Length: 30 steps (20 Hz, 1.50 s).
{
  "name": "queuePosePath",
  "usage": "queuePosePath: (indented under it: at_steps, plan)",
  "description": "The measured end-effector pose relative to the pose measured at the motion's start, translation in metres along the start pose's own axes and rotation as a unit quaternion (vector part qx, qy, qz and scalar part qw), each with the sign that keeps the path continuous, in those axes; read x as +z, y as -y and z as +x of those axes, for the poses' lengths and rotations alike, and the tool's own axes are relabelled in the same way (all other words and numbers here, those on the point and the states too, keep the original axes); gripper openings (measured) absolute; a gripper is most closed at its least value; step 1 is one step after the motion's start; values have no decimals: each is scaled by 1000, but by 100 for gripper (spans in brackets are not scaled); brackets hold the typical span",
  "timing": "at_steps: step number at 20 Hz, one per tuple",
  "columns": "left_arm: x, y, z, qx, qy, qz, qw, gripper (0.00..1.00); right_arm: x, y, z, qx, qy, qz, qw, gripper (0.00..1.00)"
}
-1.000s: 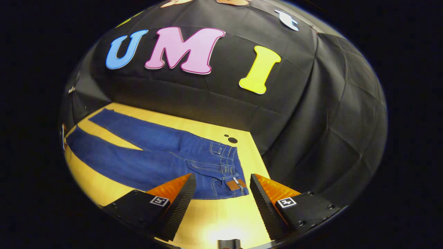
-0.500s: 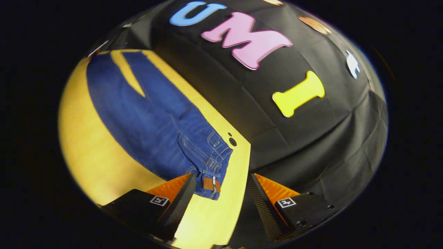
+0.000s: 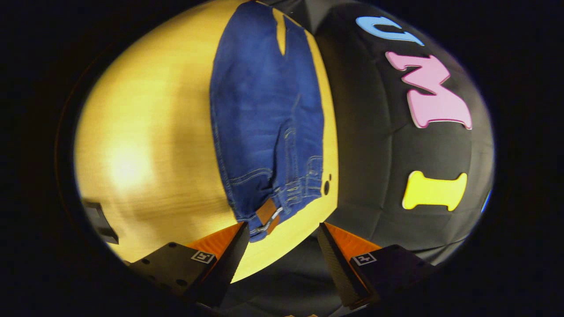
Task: Grasp the waist and the cuffs of the jeans and fold them to make the two legs overlap; first hold the waist and fold one-third of the jeans toward the cuffs, then hold the cuffs and fold the remaining one-third in the same direction to finish folding.
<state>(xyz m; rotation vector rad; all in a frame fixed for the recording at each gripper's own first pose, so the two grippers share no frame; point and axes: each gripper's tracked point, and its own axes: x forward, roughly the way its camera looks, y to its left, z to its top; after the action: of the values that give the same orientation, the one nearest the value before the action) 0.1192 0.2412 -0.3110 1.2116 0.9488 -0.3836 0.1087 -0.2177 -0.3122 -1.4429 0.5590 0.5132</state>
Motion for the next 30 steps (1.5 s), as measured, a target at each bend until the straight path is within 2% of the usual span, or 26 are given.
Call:
queuePosePath:
  at_steps: [4,7,9,11,12,13,15,16,17,18,19,22,24,25,26,27,30]
  plan:
    - [0,-2,0,20,-4,0,1000,6,-10,-29,26,38,-18,-41,998,96]
    - [0,-2,0,42,-7,4,999,6,-1,-15,43,6,-19,-49,999,93]
    - [1,-1,2,49,-7,1,999,6,4,-14,49,0,-21,-41,999,93]
    - [3,-3,2,53,-8,5,999,6,7,-18,55,12,-24,-30,999,92]
    - [4,-3,2,55,-7,10,998,6,8,-24,57,28,-26,-17,999,77]
    - [6,-4,2,57,-7,14,998,6,6,-30,60,40,-31,-7,999,76]
    - [7,-6,4,56,-10,14,998,6,10,-24,70,43,-34,-4,998,37]
    - [8,-6,5,54,-14,14,998,6,9,-24,65,46,-36,-1,998,27]
    - [8,-6,4,51,-17,18,998,6,8,-24,65,44,-38,4,998,31]
    - [8,-5,4,46,-17,19,999,6,8,-27,61,50,-41,10,998,24]
    - [7,-2,4,36,-17,16,999,6,8,-27,59,61,-42,16,997,17]
    - [3,14,-1,-35,-25,-1,999,6,2,-27,62,79,-56,13,995,14]
    - [6,21,-6,-78,-36,22,996,6,8,-27,61,88,-64,23,994,14]
    - [9,21,-5,-90,-40,37,994,5,7,-25,61,95,-68,32,993,7]
    - [12,22,-8,-113,-43,38,992,6,8,-23,61,105,-73,43,991,14]
    - [18,25,-12,-138,-42,24,989,5,10,-18,62,114,-76,59,989,14]
    - [44,2,-20,-169,-26,-35,985,6,15,12,57,127,-86,132,979,14]
